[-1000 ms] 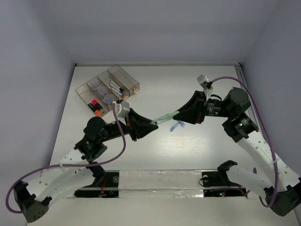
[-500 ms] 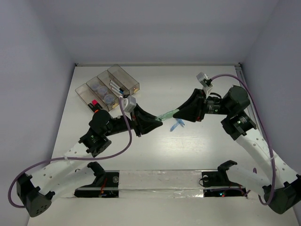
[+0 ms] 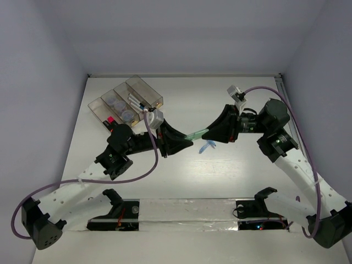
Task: Sort the stationery into containers
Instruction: Close the pen cap on the pen.
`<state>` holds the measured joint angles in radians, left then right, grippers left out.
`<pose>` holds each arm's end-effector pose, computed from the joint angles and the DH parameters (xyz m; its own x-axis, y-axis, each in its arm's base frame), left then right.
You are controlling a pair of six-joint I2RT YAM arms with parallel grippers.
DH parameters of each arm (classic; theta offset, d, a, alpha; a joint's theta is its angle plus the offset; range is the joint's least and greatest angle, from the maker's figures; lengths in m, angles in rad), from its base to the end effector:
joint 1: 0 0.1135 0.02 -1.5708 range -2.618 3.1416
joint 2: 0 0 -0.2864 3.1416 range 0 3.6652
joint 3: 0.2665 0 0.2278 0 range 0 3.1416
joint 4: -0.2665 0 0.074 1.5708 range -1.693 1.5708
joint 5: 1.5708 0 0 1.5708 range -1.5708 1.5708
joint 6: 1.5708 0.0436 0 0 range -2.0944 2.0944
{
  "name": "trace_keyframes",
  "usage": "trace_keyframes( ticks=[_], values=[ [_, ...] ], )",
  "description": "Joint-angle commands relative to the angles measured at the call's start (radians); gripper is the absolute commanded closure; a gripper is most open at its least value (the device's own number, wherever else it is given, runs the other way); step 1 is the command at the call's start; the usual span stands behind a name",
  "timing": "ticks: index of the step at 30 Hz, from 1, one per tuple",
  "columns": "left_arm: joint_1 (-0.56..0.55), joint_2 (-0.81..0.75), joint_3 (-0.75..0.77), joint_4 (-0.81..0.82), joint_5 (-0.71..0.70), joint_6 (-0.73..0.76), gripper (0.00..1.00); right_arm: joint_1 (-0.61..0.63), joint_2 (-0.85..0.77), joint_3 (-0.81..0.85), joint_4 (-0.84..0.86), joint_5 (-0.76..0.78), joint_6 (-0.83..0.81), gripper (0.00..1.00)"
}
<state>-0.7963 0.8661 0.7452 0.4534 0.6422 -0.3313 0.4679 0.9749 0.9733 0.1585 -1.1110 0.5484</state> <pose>0.0952 -0.1346 0.4003 -0.0991 -0.2712 -0.9574 0.9899 0.0710 -0.1226 0.1353 0.1121 0.4248 -0.3972 0.0585 -0.9159 -0.9177 -0.0394 0.3954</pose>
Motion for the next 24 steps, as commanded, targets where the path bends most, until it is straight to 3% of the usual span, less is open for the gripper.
trace_keyframes(
  ticks=[1, 14, 24],
  values=[
    [0.008, 0.033, 0.062, 0.079, 0.017, 0.015, 1.0, 0.011, 0.004, 0.033, -0.001, -0.046, 0.007, 1.0],
    [-0.001, 0.111, 0.129, 0.134, 0.054, -0.002, 1.0, 0.04, 0.036, 0.028, -0.034, -0.007, -0.036, 1.0],
    [-0.011, 0.146, 0.215, 0.133, 0.056, 0.008, 1.0, 0.178, 0.107, 0.022, -0.108, 0.148, -0.122, 1.0]
  ],
)
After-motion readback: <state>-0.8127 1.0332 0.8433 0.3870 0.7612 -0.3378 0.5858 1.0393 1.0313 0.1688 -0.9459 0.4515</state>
